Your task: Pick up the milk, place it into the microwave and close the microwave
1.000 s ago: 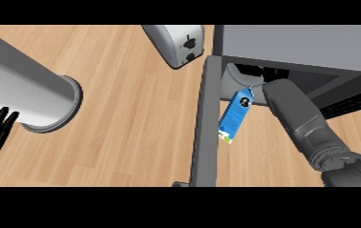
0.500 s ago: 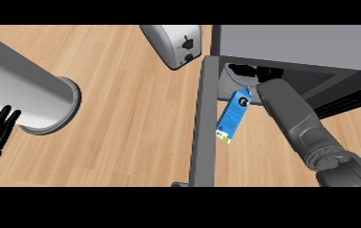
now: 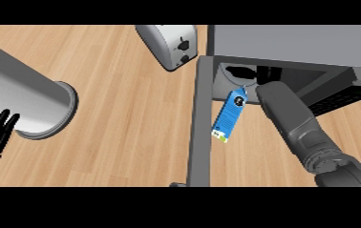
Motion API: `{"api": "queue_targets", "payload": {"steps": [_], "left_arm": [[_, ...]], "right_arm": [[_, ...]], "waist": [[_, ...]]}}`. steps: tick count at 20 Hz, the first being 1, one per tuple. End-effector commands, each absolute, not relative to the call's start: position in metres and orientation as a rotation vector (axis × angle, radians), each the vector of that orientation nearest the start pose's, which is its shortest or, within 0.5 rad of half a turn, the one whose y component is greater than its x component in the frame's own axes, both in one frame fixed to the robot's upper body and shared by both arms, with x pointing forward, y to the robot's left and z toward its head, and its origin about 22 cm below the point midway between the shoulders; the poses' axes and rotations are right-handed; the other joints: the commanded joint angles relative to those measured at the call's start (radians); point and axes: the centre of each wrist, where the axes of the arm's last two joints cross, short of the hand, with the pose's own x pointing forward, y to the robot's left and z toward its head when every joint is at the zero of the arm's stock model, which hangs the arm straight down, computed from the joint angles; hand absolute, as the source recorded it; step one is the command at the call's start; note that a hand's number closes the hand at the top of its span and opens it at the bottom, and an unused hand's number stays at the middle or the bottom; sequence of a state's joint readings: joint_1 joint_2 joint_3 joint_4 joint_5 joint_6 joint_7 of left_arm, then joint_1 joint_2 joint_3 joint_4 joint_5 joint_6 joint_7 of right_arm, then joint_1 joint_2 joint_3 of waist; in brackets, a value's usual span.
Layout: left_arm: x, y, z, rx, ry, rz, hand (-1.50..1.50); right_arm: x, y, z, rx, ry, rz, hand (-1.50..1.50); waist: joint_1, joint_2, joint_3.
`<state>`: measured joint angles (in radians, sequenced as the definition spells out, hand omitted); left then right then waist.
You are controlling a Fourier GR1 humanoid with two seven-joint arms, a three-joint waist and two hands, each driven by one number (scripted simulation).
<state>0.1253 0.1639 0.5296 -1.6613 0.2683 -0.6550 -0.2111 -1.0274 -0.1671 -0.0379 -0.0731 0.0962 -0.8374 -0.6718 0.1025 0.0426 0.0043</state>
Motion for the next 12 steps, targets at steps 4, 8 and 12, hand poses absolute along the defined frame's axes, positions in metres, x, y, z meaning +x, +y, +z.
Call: {"api": "queue_targets", "payload": {"steps": [4,8,12], "left_arm": [[0.168,0.378,0.024,-0.082,-1.869,-0.031,-1.50],[0.161,0.384,0.021,-0.081,-1.875,-0.062,-1.50],[0.140,0.377,0.031,-0.080,-1.878,-0.059,-1.50]], "right_arm": [[0.415,-0.221,-0.011,-0.876,-1.800,0.265,-1.50],[0.401,-0.208,-0.033,-0.750,-1.829,0.230,-1.50],[0.382,-0.203,-0.058,-0.636,-1.855,0.200,-1.50]], "waist": [[-0.019,-0.009,0.000],[-0.040,-0.016,-0.001],[-0.056,-0.028,-0.001]]}}
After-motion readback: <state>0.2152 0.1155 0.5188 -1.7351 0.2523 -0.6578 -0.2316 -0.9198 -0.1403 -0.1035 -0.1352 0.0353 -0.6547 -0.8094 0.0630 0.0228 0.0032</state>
